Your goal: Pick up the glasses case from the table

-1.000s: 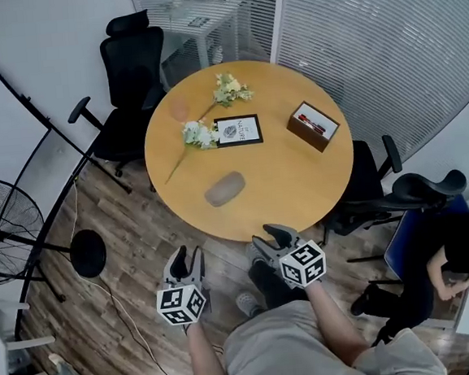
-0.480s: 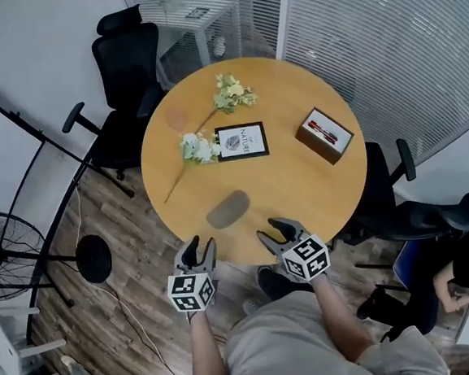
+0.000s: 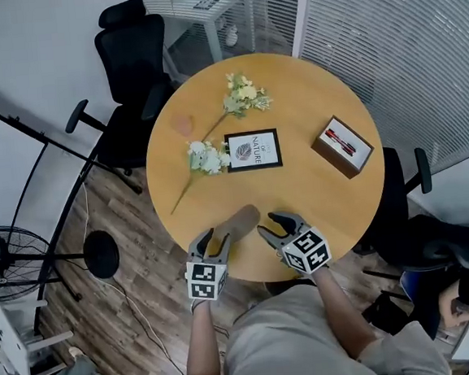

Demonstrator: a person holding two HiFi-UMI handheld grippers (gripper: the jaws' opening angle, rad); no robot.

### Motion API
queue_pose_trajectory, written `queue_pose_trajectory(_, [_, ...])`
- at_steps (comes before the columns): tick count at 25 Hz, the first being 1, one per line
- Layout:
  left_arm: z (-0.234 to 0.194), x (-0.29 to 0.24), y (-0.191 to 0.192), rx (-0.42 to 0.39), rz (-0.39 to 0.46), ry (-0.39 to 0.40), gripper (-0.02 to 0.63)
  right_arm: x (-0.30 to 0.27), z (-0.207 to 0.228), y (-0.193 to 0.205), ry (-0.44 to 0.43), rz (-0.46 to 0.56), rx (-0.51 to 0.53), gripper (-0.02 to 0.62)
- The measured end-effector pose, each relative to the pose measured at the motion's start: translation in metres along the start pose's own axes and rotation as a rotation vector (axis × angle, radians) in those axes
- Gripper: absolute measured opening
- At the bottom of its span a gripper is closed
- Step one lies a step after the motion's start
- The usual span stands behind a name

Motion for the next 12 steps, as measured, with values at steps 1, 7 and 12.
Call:
queue_pose_trajectory(1, [0.001, -0.006, 0.000, -0.015, -0.007, 0.011, 0.170, -0.003, 0.002, -0.001, -0.007, -0.003, 0.000, 0.178])
queue_pose_trajectory(7, [0.014, -0.034, 0.004, -0.160, -0.059, 0.083, 0.179, -0.015, 0.011, -0.002, -0.042, -0.038, 0.011, 0.179])
queue_pose_trajectory(12, [0.026, -0.052, 0.016, -0.225, -0.119, 0.150, 0.208, -0.017, 0.016, -0.002, -0.054, -0.049, 0.018, 0.179])
Point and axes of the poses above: the fingertips, and each gripper's own axes: x backward along the fingers, z to its right, y out of its underside, the point moved 1 cm from there along x, backward along the fingers, and after that the axes turned 12 degrees about -y, right-handed, at the moved point
